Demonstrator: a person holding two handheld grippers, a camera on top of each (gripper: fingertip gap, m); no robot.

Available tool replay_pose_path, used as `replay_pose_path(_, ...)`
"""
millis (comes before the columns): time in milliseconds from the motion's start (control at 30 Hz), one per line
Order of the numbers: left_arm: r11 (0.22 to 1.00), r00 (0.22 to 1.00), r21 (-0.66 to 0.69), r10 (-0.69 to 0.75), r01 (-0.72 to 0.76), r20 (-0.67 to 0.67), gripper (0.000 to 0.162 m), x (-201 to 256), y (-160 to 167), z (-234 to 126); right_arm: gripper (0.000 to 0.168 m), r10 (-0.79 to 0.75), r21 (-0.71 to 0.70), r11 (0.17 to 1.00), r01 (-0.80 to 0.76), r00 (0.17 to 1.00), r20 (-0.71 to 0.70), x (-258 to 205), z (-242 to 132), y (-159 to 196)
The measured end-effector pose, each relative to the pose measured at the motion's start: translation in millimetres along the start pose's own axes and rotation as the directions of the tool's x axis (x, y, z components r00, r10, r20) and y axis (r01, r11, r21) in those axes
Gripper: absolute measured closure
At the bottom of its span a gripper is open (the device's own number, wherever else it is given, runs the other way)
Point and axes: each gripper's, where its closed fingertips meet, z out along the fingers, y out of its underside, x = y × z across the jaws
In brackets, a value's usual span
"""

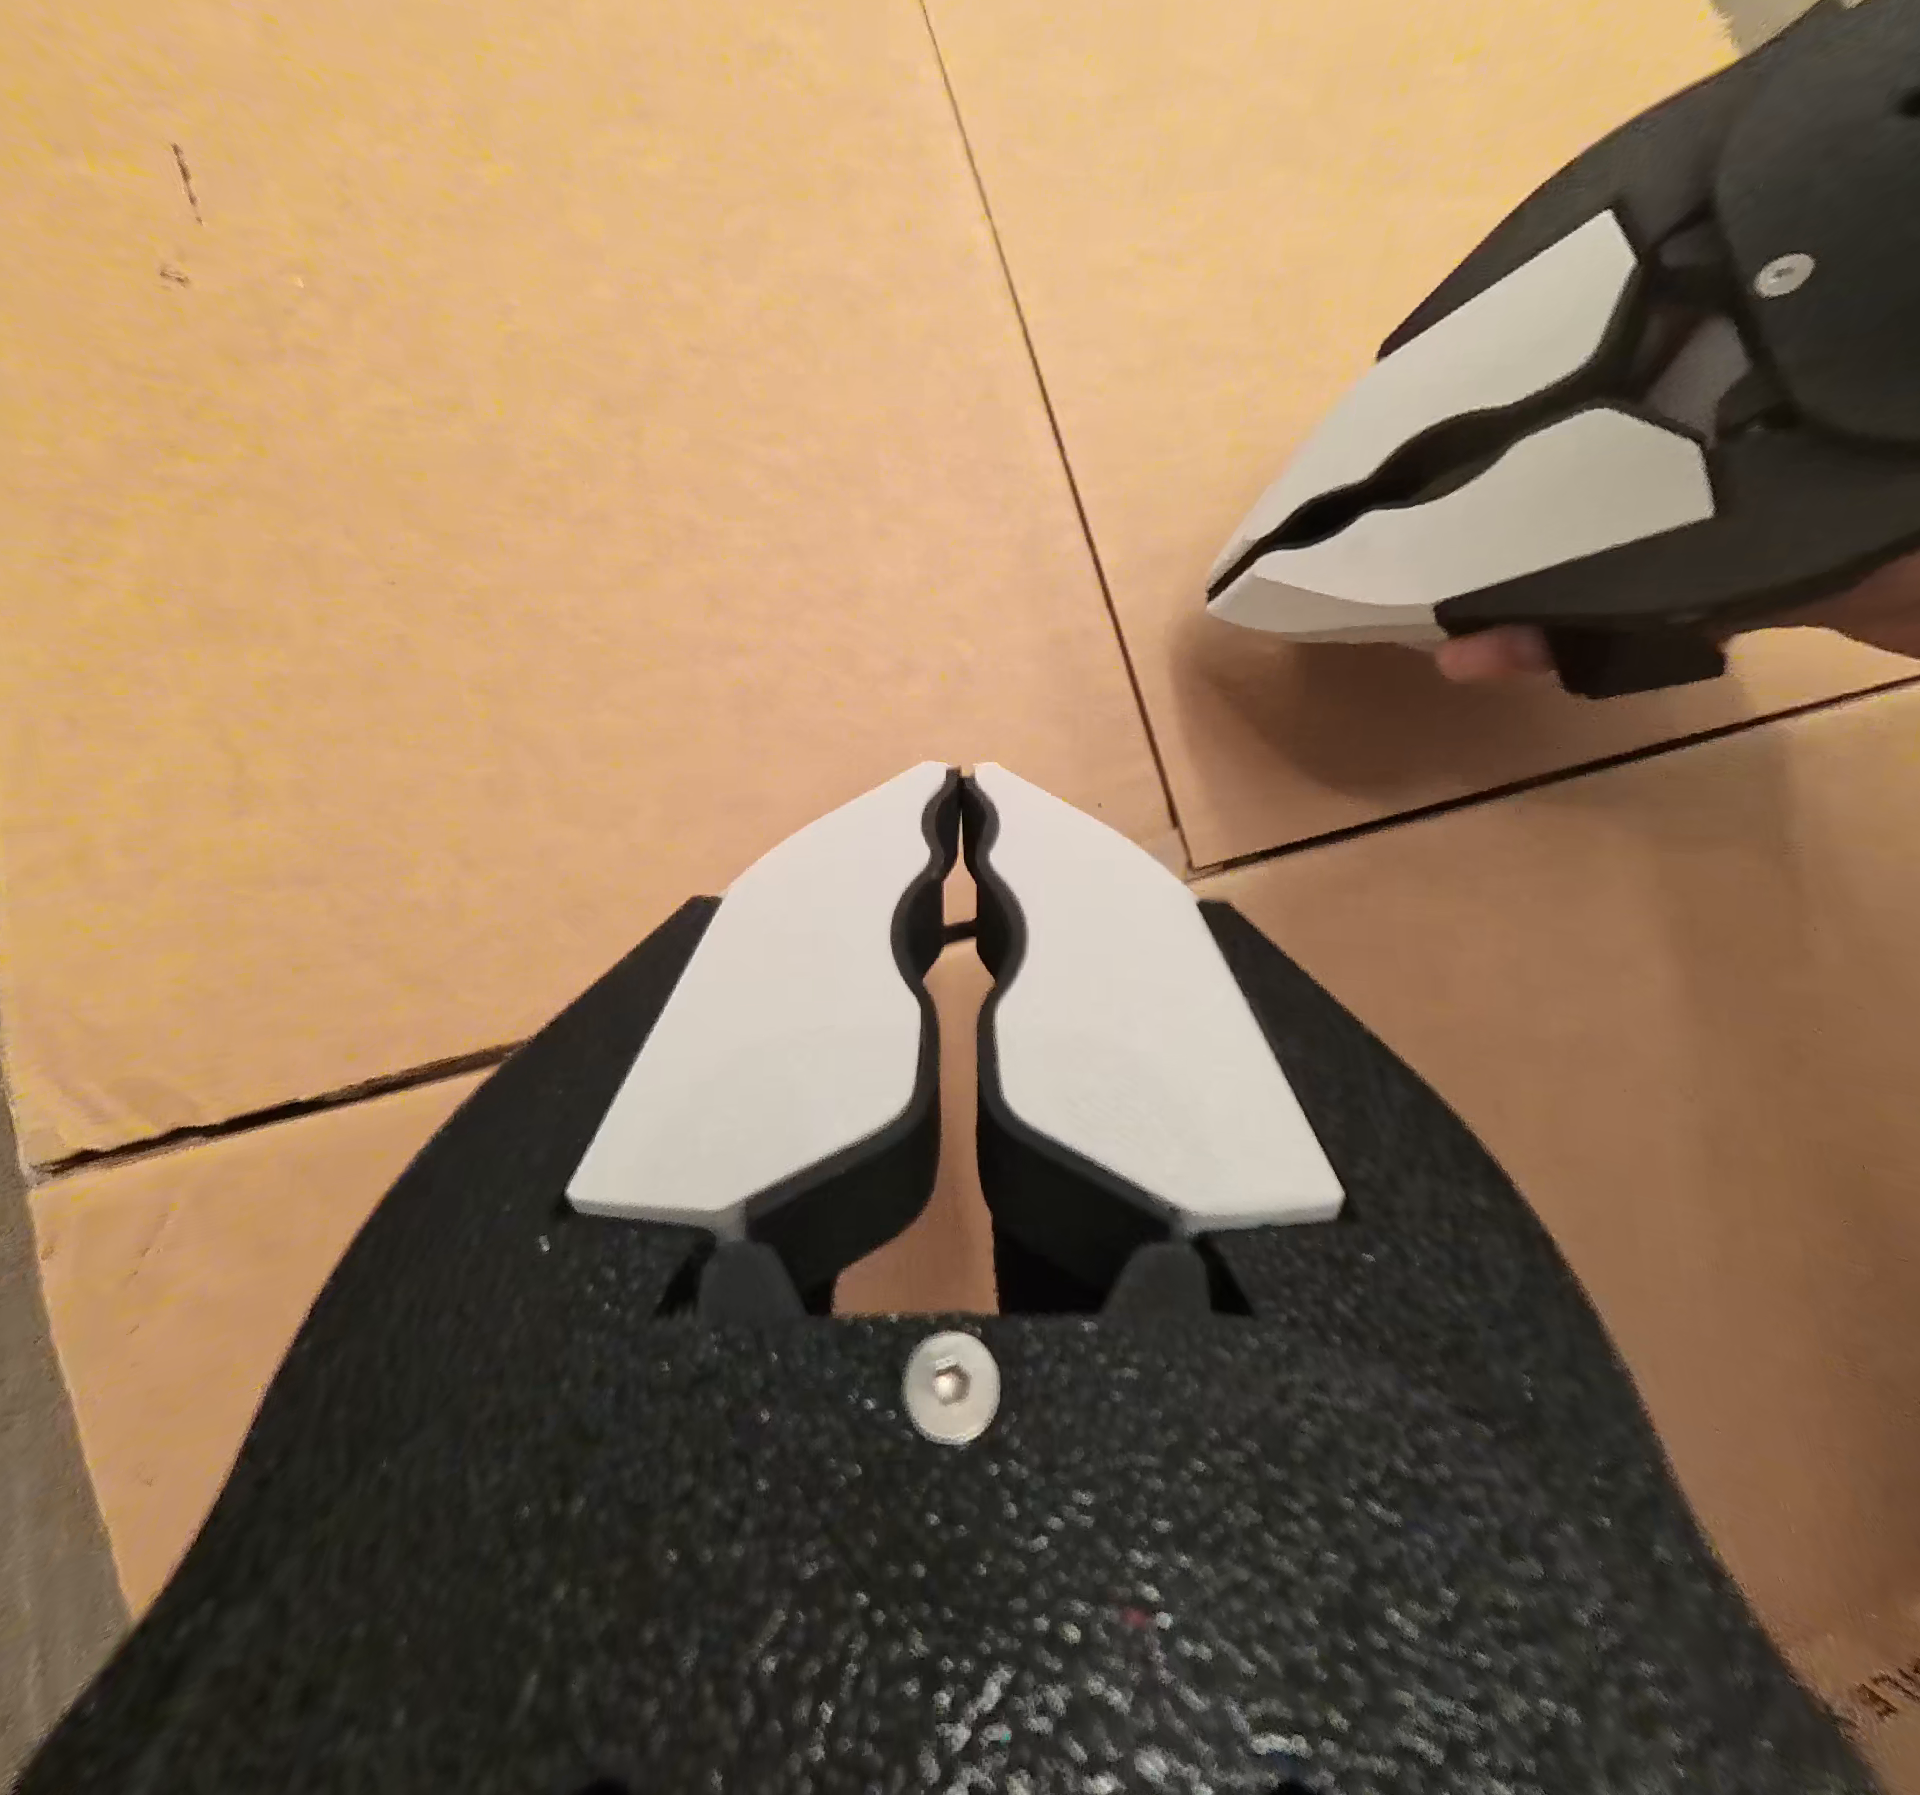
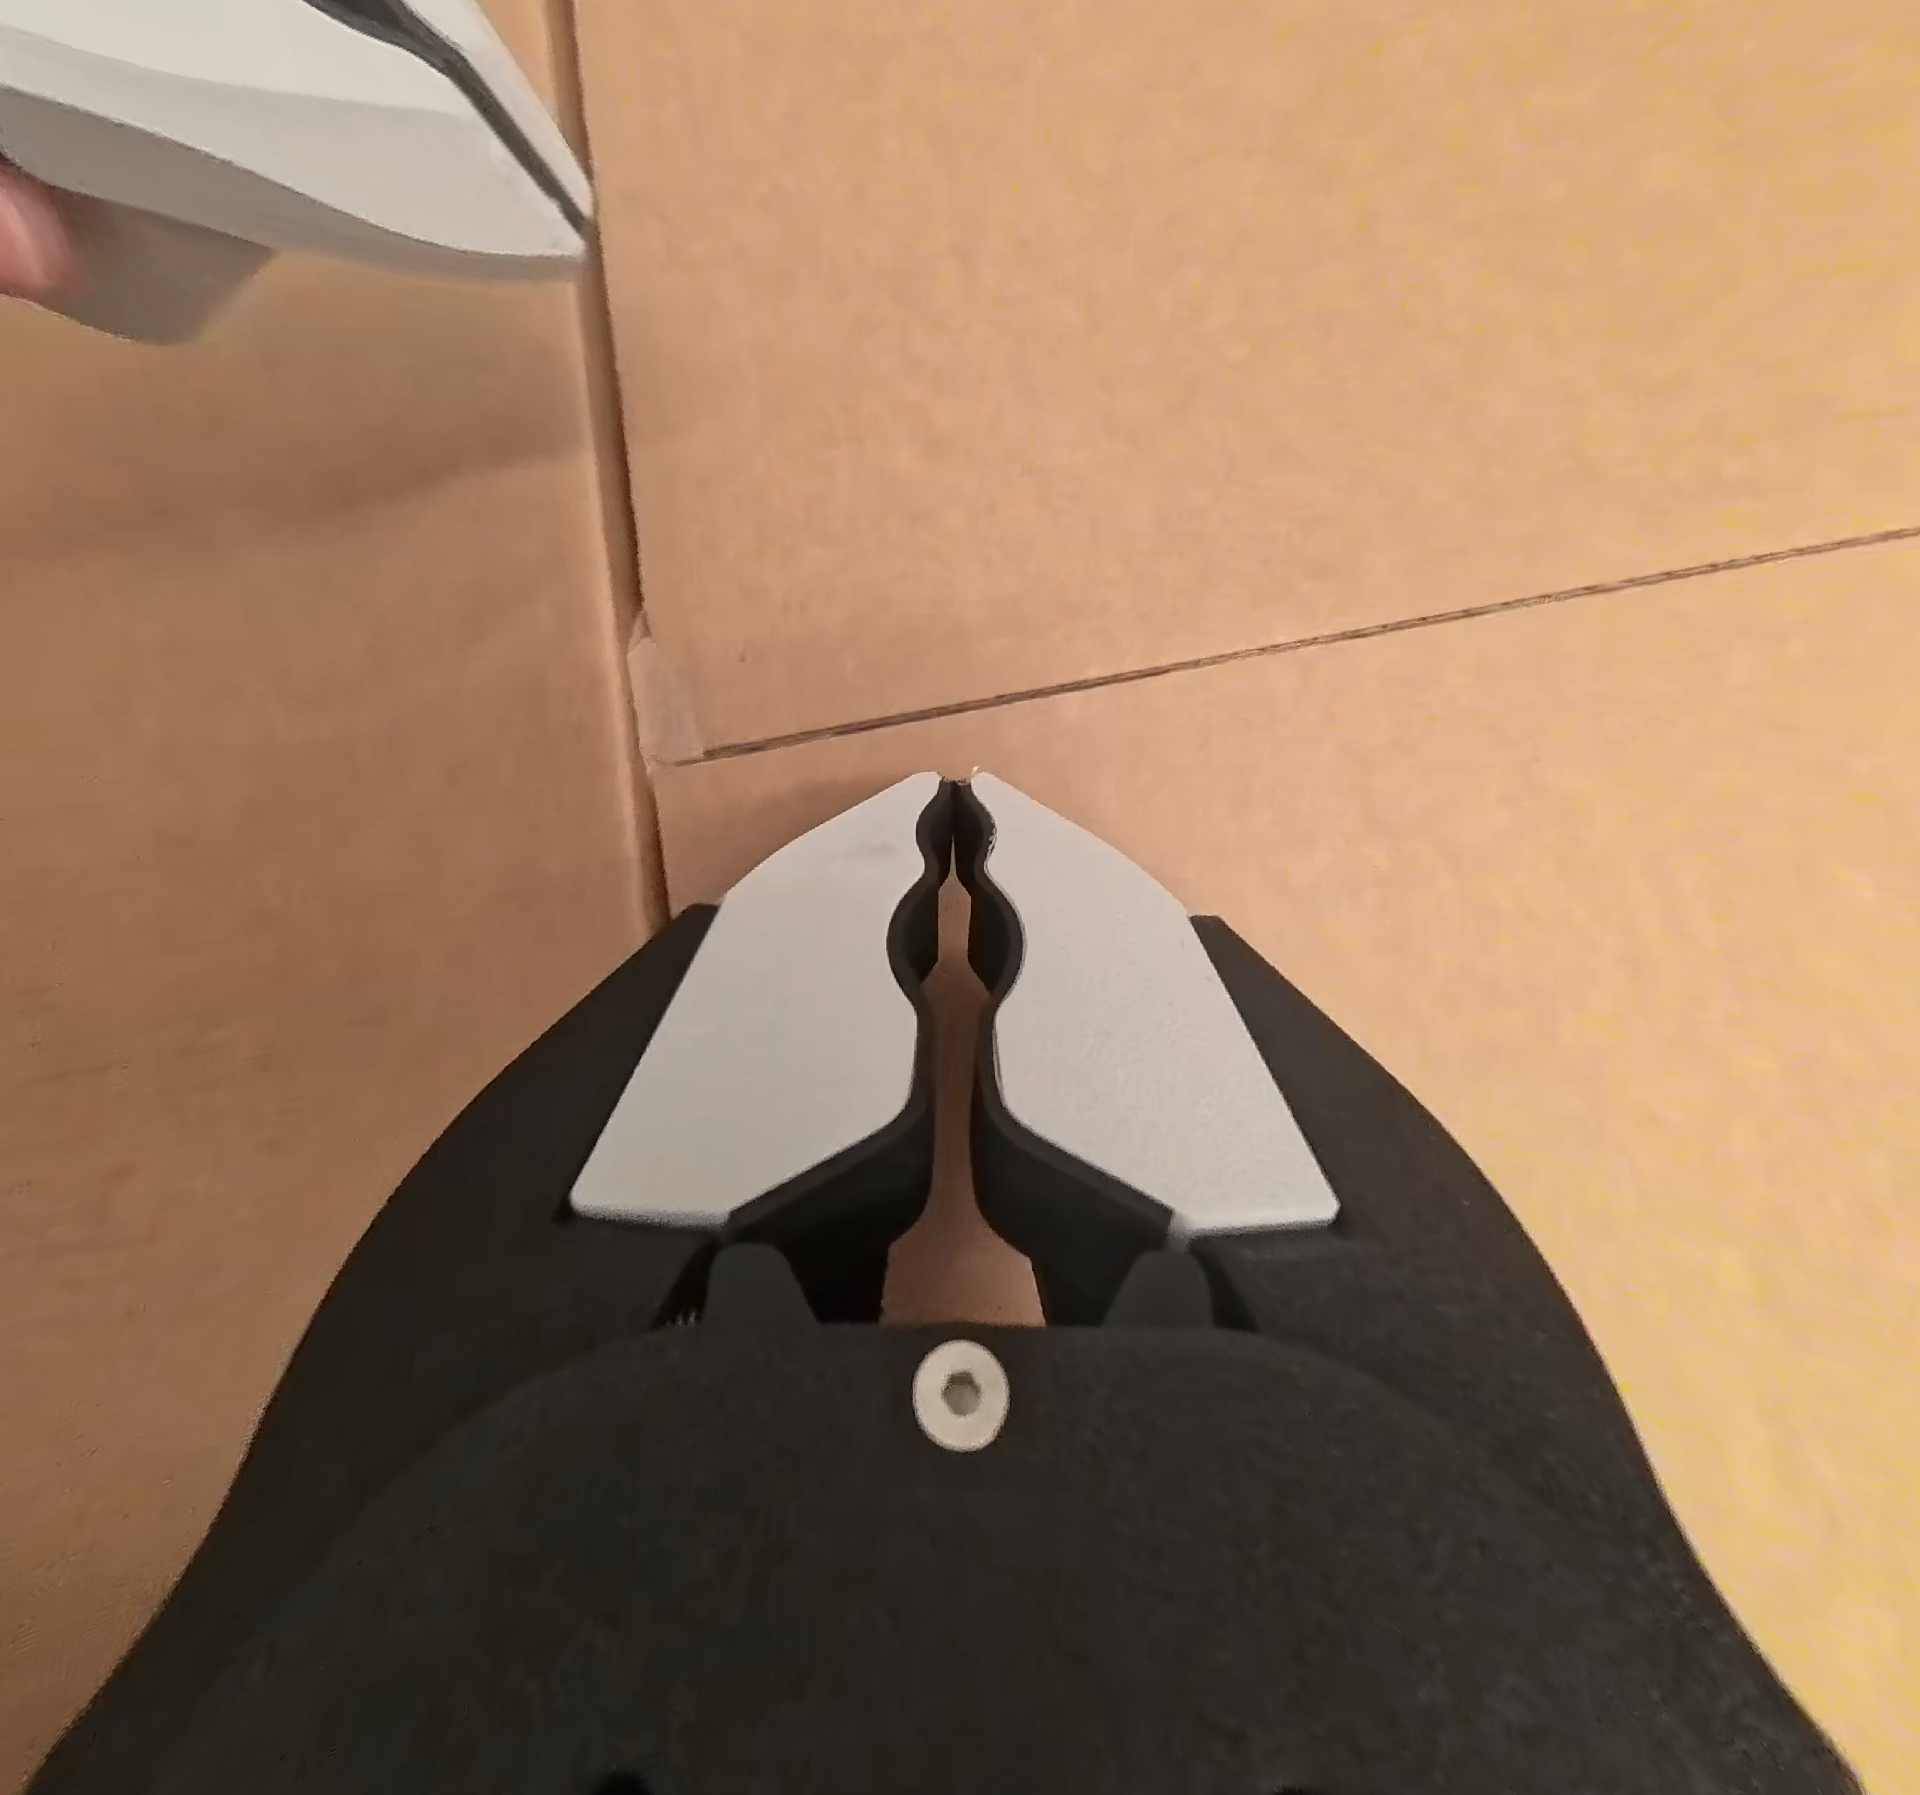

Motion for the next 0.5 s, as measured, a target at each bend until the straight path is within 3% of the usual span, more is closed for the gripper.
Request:
replay_pose_path(167, 1.0, 0.999, 0.012, 0.012, -0.012, -0.047, 0.162, -10, 3, -4, 0.168, -0.009, -0.03, 1.0, 0.008, 0.999, -0.039, 4, 10, -1)
replay_pose_path(333, 0.998, 0.998, 0.034, -0.043, 0.044, -0.046, 0.162, -23, 6, -7, 0.168, -0.191, -0.121, 0.976, 0.181, 0.978, -0.08, 4, 20, 6)
replay_pose_path(500, 0.997, 0.996, 0.038, -0.068, 0.07, -0.056, 0.162, -25, 14, -4, 0.168, -0.196, -0.133, 0.974, 0.185, 0.978, -0.07, 5, 25, 10)
